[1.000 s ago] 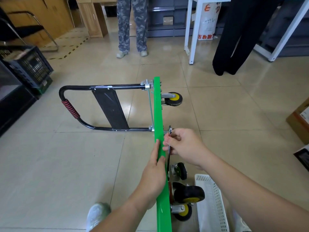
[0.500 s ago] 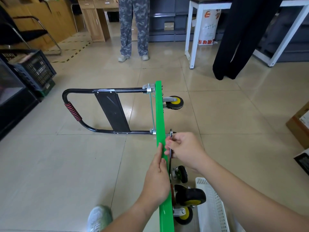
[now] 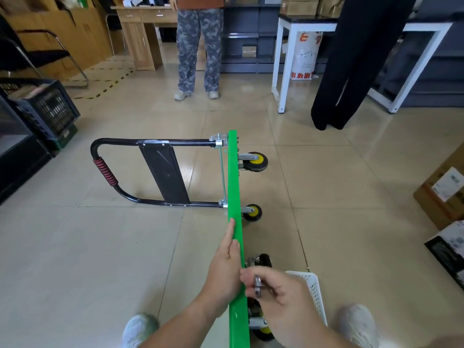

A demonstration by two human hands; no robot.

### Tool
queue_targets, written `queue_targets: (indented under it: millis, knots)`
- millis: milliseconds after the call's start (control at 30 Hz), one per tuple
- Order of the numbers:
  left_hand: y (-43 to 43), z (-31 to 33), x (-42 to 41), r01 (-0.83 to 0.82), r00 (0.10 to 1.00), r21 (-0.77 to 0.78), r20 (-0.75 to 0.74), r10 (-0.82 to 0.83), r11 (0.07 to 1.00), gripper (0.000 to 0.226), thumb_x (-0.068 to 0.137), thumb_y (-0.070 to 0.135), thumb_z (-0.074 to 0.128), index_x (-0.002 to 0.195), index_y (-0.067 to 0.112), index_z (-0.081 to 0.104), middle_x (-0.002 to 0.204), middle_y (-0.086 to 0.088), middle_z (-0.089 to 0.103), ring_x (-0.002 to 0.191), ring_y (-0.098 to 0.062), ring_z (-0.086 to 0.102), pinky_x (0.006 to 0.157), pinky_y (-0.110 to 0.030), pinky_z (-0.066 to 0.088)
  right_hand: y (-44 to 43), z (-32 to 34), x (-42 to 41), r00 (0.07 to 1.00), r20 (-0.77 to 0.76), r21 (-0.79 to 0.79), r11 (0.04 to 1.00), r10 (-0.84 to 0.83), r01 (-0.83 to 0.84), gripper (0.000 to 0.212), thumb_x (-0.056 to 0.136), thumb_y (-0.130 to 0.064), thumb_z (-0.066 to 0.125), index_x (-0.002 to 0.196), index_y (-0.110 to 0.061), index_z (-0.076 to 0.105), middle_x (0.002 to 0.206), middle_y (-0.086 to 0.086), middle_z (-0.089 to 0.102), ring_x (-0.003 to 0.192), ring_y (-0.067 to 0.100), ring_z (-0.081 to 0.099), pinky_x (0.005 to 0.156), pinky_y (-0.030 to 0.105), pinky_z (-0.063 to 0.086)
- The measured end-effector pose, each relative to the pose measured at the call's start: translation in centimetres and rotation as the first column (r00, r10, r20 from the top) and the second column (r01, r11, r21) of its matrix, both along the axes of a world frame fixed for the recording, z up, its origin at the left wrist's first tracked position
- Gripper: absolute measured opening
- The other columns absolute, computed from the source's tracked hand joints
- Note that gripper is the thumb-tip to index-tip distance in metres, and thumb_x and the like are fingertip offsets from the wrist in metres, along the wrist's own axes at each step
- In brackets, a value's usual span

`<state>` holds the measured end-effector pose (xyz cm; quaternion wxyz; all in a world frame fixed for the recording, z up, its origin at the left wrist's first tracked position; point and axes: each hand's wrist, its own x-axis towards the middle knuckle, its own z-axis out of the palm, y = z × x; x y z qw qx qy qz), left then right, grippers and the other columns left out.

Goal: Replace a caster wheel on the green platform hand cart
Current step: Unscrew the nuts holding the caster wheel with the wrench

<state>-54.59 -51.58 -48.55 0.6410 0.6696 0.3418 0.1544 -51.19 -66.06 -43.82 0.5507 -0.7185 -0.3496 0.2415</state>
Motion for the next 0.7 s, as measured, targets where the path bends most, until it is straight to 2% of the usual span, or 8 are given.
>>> queue_targets:
  millis: [67,167,233,300,367,433,533,700]
  knots:
    - [-0.1,0.4,0.0,-0.004,1.0,0.001,-0.013,0.004,1.0,0.05,0.113,0.024,0.032,0.149,0.059,0.032,0.106,0.032,0.057,0.069,0.011,0.051,0.067,-0.004,0.042,-1.0,-1.3,-0.5,0.993,0.114,0.064,0.998,-0.025,0.017,0.05,0.087,0.008,0.058,0.094,-0.038,0.076,0.107,-0.008,0.074,0.097,0.018,0.073,0.08,0.041,0.059]
    - [-0.6,0.8,0.0,0.002,1.0,0.018,-0.019,-0.002,1.0,0.049,0.112,0.028,0.031,0.15,0.059,0.031,0.144,0.024,0.05,0.106,0.021,0.052,0.09,-0.005,0.036,-1.9,-1.8,-0.6,0.974,0.224,0.136,0.991,-0.031,0.0,0.044,0.09,0.001,0.052,0.097,-0.039,0.071,0.114,-0.008,0.072,0.105,0.017,0.071,0.075,0.037,0.06]
    - [-0.7,1.0,-0.1,0.008,1.0,0.014,-0.012,-0.008,1.0,0.049,0.112,0.03,0.031,0.15,0.061,0.03,0.156,0.02,0.041,0.126,0.011,0.048,0.104,-0.013,0.033,-2.2,-1.5,-0.6,0.955,0.297,0.163,0.986,-0.02,-0.03,0.04,0.091,0.0,0.052,0.099,-0.035,0.07,0.116,-0.01,0.071,0.109,0.015,0.069,0.076,0.035,0.061]
    - [-0.7,1.1,-0.2,0.023,1.0,0.01,-0.019,-0.023,1.0,0.049,0.113,0.029,0.03,0.151,0.059,0.029,0.157,0.021,0.037,0.116,0.021,0.048,0.098,-0.005,0.033,-2.4,-1.2,-0.4,0.953,0.301,0.187,0.982,-0.035,-0.023,0.044,0.09,0.004,0.058,0.103,-0.036,0.07,0.115,-0.011,0.071,0.104,0.014,0.071,0.075,0.033,0.061]
    - [-0.4,1.1,-0.2,0.039,0.998,0.003,-0.041,-0.039,0.999,0.05,0.113,0.028,0.03,0.154,0.057,0.027,0.153,0.021,0.038,0.094,0.034,0.048,0.077,0.005,0.033,-1.8,-0.2,0.3,0.949,0.292,0.181,0.981,-0.116,0.064,0.047,0.088,0.006,0.065,0.105,-0.037,0.072,0.105,-0.014,0.073,0.09,0.009,0.073,0.077,0.024,0.059]
    - [-0.2,1.3,-0.2,0.055,0.997,-0.008,-0.06,-0.056,0.998,0.05,0.112,0.03,0.029,0.153,0.06,0.025,0.155,0.021,0.038,0.104,0.03,0.048,0.082,0.003,0.035,-0.6,1.1,2.0,0.972,0.144,0.172,0.972,-0.186,0.16,0.042,0.09,0.005,0.066,0.099,-0.035,0.075,0.095,-0.011,0.076,0.087,0.007,0.073,0.082,0.02,0.056]
    - [-0.2,1.5,-0.3,0.074,0.995,-0.034,-0.062,-0.076,0.997,0.049,0.112,0.036,0.027,0.147,0.071,0.022,0.161,0.02,0.034,0.141,-0.001,0.039,0.119,-0.026,0.03,2.0,2.8,5.4,0.947,-0.253,0.147,0.96,-0.196,0.238,0.024,0.091,0.0,0.065,0.09,-0.022,0.076,0.091,0.0,0.078,0.092,0.018,0.074,0.084,0.027,0.059]
    - [-0.3,1.6,-0.2,0.074,0.995,-0.035,-0.069,-0.076,0.997,0.049,0.111,0.036,0.029,0.147,0.069,0.022,0.16,0.022,0.035,0.144,-0.004,0.038,0.124,-0.036,0.027,5.0,3.9,8.5,0.929,-0.344,0.025,0.987,-0.138,0.156,0.011,0.095,-0.002,0.062,0.099,-0.007,0.07,0.088,0.008,0.077,0.083,0.02,0.074,0.072,0.025,0.061]
